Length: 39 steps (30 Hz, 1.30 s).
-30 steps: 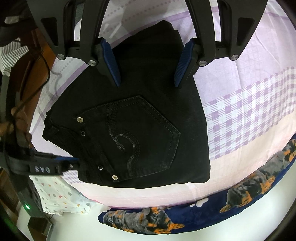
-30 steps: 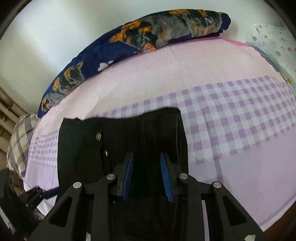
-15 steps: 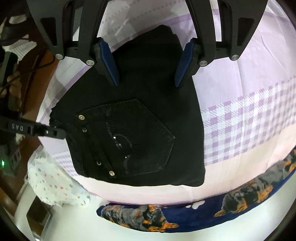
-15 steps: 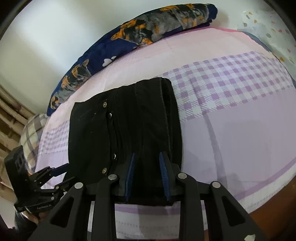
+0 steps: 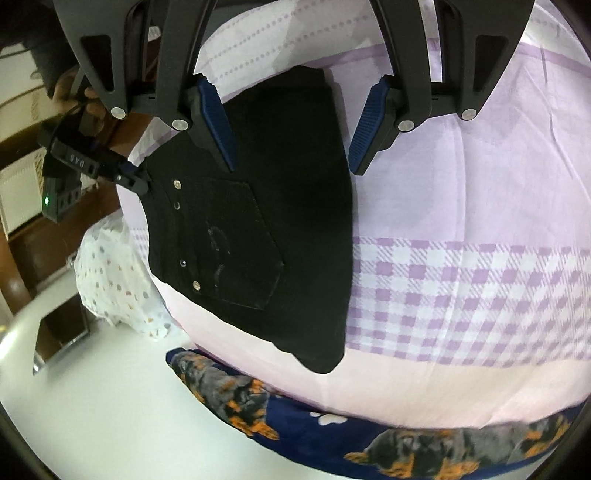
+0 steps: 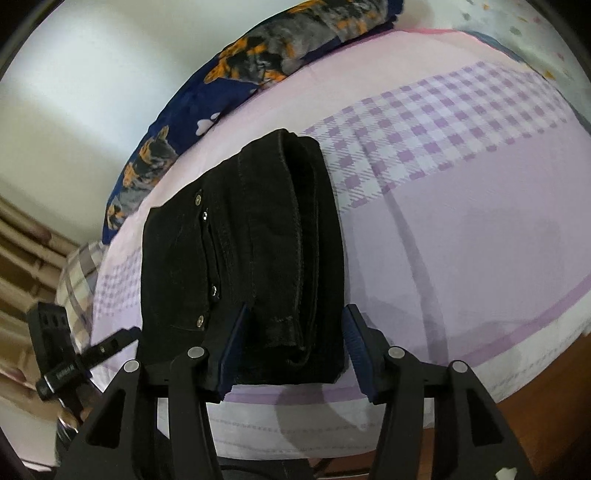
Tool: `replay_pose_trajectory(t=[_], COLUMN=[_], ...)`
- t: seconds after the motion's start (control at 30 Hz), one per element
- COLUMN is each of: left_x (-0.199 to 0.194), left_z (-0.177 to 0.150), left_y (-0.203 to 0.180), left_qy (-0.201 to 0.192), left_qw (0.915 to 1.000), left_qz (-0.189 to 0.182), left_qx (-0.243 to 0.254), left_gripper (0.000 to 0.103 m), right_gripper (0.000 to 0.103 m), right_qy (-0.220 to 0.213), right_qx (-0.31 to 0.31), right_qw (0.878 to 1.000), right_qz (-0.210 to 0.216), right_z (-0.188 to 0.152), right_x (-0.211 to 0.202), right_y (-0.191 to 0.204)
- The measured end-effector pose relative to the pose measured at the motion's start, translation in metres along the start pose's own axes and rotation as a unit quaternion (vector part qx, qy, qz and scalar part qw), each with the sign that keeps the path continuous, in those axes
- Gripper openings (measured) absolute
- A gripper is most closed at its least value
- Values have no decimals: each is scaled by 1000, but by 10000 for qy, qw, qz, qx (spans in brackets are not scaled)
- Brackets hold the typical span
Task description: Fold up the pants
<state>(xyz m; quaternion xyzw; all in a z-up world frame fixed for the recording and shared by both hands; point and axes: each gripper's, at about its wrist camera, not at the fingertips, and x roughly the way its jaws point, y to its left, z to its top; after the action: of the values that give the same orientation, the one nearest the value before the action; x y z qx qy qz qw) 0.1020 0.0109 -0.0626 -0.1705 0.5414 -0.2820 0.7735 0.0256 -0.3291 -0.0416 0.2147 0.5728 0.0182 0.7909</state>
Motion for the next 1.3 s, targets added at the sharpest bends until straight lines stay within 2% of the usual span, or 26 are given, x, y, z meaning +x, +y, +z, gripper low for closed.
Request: replay_pose_trajectory(t=[0.1, 0.4, 0.57, 0.8, 0.9, 1.0, 1.13, 1.3], left_x=[2, 14, 18, 28, 31, 32, 34, 38], left_z=[0, 10, 14, 24, 27, 30, 34, 38], left_y=[4, -2, 2, 7, 10, 13, 14, 10], left_qy=[82, 271, 346, 491, 496, 502, 507, 475], left_qw=[9998, 9995, 9991, 9981, 9975, 9969, 9966, 9973], left_qz=[-102, 125, 163, 111, -20, -119, -178, -193], left_qx=[-151, -88, -173, -356, -507, -599, -622, -526], left_gripper=[63, 63, 63, 63, 63, 63, 63, 66], right_gripper=[54, 56, 56, 55, 55, 48, 46, 46], right_qy=[65, 310, 379, 746, 923, 1098, 1177, 1301], right_qx=[-146, -483, -402, -261, -227, 2, -107, -202], right_qw=[9999, 9983, 9984, 9939, 9894, 9834, 9825, 9764], right_qz=[-60, -77, 98, 775, 1098, 1445, 1441, 1711], right_z=[4, 24, 42, 57, 60, 64, 69, 75], right_x=[1, 13, 20, 35, 38, 41, 39, 48], right_y=[1, 1, -6, -17, -27, -44, -49, -46])
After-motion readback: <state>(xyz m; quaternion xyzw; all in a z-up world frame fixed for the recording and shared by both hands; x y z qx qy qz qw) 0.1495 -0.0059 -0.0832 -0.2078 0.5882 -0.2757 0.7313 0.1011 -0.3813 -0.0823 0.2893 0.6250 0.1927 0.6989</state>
